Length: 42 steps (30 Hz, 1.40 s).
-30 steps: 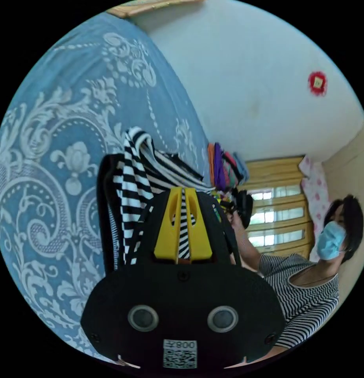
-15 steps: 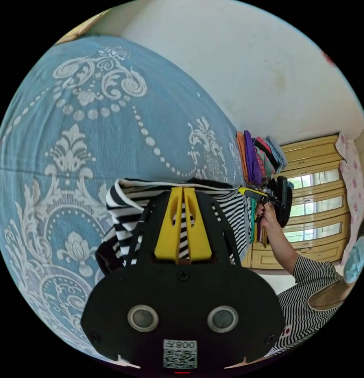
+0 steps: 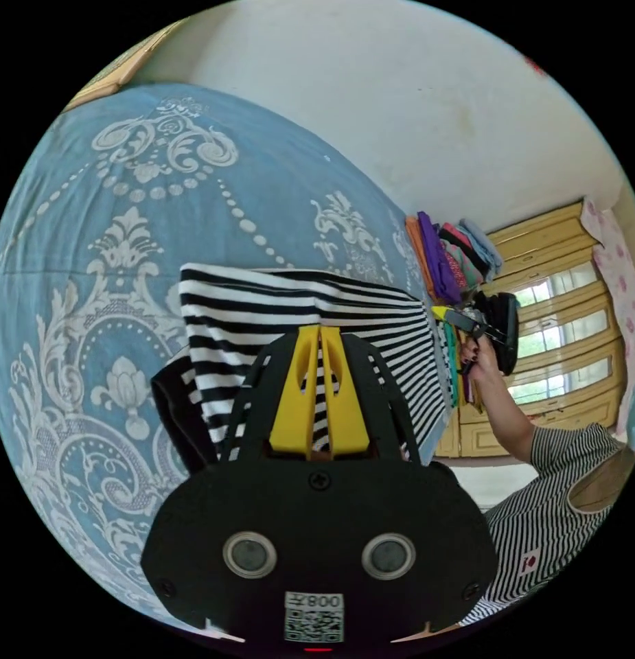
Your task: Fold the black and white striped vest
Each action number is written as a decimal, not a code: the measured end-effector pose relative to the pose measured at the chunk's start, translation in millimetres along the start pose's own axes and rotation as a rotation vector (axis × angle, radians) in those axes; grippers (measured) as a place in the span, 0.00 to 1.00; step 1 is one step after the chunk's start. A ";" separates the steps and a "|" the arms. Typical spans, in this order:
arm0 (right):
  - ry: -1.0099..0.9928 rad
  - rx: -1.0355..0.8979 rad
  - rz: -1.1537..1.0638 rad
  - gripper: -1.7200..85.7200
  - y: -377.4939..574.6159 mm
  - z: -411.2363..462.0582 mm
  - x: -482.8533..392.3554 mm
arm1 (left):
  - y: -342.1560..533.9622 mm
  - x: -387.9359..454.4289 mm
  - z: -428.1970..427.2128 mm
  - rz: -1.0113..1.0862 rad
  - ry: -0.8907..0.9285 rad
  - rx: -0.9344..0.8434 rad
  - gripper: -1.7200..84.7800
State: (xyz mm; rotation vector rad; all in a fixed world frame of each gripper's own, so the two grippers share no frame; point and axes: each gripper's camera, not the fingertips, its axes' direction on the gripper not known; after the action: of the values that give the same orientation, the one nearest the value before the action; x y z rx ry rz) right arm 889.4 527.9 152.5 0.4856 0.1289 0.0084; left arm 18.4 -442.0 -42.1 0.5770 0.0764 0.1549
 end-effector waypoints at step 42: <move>-0.223 -0.090 0.301 0.04 350.9 5.7 96.9 | 265.6 -35.9 -85.5 -0.199 0.105 0.067 0.04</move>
State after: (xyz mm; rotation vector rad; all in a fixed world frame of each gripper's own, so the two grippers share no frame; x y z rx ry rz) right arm 994.1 839.4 309.3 0.4090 -0.1632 0.2537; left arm -59.9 -182.5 33.1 0.6242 0.2411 -0.0109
